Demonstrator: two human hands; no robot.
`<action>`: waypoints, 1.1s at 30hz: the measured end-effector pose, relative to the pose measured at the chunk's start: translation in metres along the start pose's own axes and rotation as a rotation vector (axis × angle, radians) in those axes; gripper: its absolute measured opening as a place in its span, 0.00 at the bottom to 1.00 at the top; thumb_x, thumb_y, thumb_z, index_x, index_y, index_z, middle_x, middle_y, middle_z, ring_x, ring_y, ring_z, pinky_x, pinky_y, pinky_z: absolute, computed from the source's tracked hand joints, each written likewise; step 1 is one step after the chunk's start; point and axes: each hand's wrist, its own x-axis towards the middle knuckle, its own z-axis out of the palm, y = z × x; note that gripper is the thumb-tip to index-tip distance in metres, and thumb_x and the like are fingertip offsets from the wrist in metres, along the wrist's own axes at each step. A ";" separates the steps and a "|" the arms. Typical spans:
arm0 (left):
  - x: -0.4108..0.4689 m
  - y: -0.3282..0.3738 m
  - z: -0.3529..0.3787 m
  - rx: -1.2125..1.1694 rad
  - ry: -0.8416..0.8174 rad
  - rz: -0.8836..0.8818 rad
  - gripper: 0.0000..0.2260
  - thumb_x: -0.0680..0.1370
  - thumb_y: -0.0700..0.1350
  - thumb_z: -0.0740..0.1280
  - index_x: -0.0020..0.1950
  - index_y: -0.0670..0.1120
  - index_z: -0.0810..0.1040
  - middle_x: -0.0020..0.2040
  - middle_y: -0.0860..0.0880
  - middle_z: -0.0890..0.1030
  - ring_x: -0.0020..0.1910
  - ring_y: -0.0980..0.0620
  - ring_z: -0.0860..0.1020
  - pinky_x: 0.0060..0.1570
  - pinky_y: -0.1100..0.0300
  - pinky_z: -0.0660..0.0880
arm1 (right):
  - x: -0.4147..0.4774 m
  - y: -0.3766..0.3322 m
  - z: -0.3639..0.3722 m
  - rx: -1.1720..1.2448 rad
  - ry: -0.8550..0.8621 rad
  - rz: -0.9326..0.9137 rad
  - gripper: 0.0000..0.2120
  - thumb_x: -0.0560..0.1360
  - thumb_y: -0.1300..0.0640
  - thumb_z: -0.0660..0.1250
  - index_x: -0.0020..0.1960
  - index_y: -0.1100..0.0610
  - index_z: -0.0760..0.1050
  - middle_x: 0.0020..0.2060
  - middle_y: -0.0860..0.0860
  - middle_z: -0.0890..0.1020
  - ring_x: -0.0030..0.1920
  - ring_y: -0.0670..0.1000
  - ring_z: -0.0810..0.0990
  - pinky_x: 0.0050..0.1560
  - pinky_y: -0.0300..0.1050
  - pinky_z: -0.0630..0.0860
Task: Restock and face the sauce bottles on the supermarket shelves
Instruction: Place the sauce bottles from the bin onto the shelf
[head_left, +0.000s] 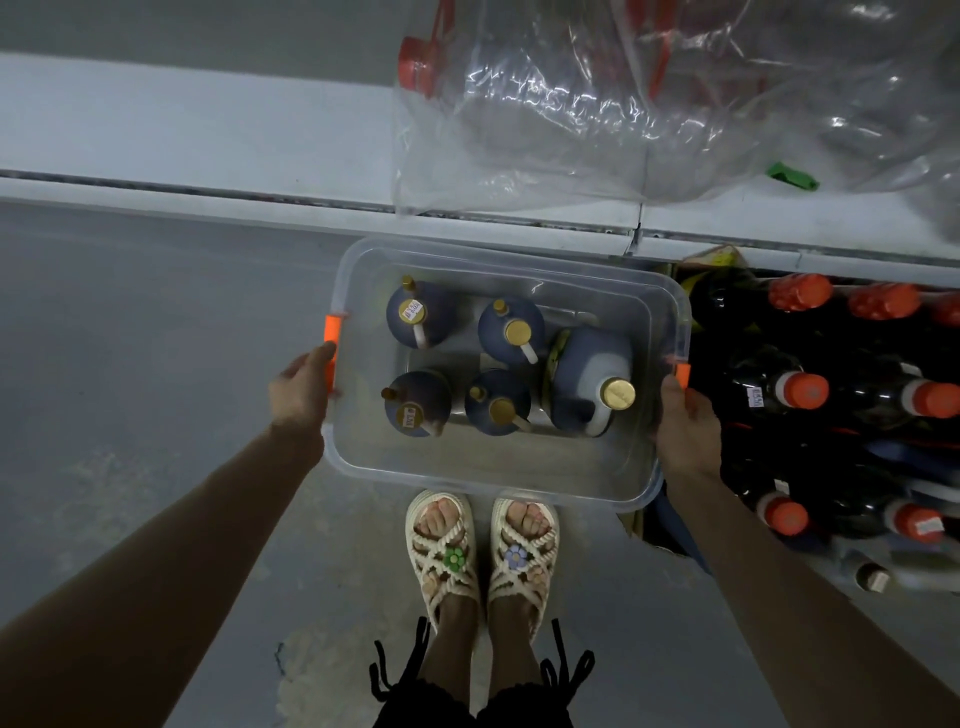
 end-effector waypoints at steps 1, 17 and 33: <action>-0.008 -0.002 0.000 0.023 0.006 0.051 0.14 0.79 0.46 0.64 0.59 0.39 0.78 0.39 0.48 0.76 0.37 0.53 0.73 0.39 0.61 0.70 | -0.009 -0.003 -0.001 0.011 -0.003 -0.035 0.22 0.80 0.44 0.58 0.68 0.57 0.70 0.60 0.56 0.77 0.61 0.57 0.75 0.61 0.50 0.70; -0.077 0.003 0.028 0.128 -0.288 0.304 0.11 0.80 0.48 0.63 0.60 0.45 0.75 0.48 0.52 0.79 0.49 0.53 0.77 0.45 0.63 0.73 | -0.063 -0.043 0.061 0.069 -0.250 -0.364 0.18 0.78 0.54 0.66 0.65 0.60 0.72 0.51 0.43 0.77 0.54 0.44 0.76 0.48 0.21 0.68; -0.033 -0.018 0.052 0.081 -0.437 0.385 0.12 0.80 0.49 0.63 0.62 0.48 0.74 0.55 0.51 0.79 0.58 0.52 0.77 0.53 0.64 0.73 | -0.009 -0.021 0.145 0.060 -0.239 -0.495 0.22 0.77 0.55 0.68 0.69 0.58 0.69 0.67 0.53 0.75 0.67 0.50 0.72 0.68 0.44 0.67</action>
